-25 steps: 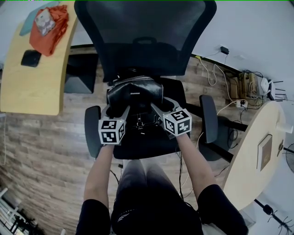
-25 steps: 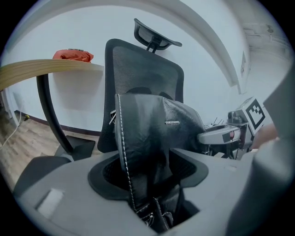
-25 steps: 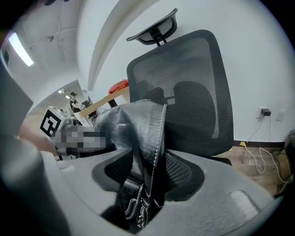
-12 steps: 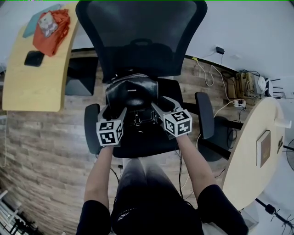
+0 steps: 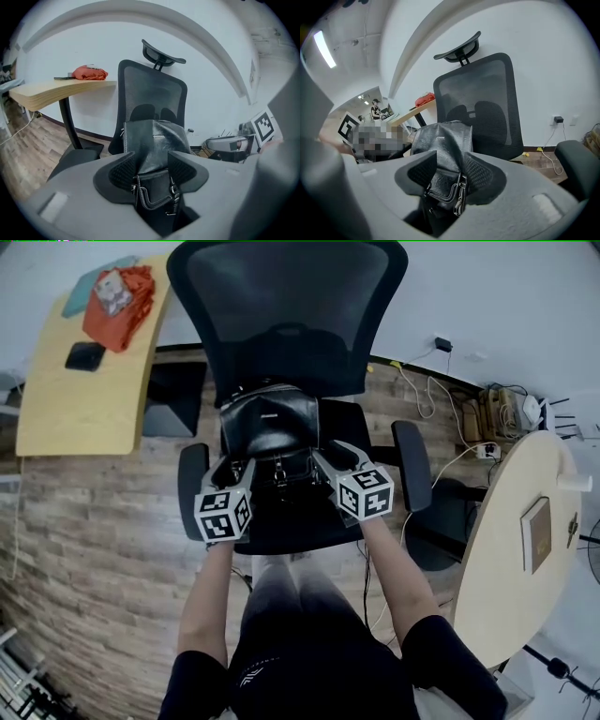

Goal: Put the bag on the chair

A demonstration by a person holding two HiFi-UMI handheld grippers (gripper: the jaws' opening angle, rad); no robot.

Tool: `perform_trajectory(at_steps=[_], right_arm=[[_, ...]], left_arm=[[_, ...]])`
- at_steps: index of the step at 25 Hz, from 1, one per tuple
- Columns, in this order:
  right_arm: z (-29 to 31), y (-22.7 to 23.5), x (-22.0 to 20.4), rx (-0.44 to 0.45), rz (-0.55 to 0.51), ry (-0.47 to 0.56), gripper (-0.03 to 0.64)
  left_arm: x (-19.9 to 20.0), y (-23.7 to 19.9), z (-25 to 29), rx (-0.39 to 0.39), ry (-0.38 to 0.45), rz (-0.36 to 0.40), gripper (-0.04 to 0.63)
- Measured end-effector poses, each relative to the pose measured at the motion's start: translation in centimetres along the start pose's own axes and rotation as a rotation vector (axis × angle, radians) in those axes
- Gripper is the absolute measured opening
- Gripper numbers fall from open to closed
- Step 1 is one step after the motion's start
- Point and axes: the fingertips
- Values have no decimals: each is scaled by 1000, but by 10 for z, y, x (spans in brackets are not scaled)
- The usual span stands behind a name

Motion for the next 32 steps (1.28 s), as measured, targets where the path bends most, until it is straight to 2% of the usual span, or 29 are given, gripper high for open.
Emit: perform_trajectory(at_steps=[6, 15, 22, 32], right_arm=[[-21, -13, 6, 4, 7, 37, 155], [-47, -33, 13, 16, 20, 73, 88], [-63, -42, 14, 11, 46, 95, 4], [-77, -52, 33, 4, 28, 103, 2]], left_arm=[[7, 16, -27, -22, 35, -8, 175], [12, 19, -65, 2, 57, -15, 88], [12, 17, -89, 11, 75, -39, 22], [28, 19, -110, 37, 100, -40, 18]])
Point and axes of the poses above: the fingertips, and each gripper's own axes: z forward along the fingers, y to its right, x out of its top, and after that the axes turned 5 degrees about -y, right-handed
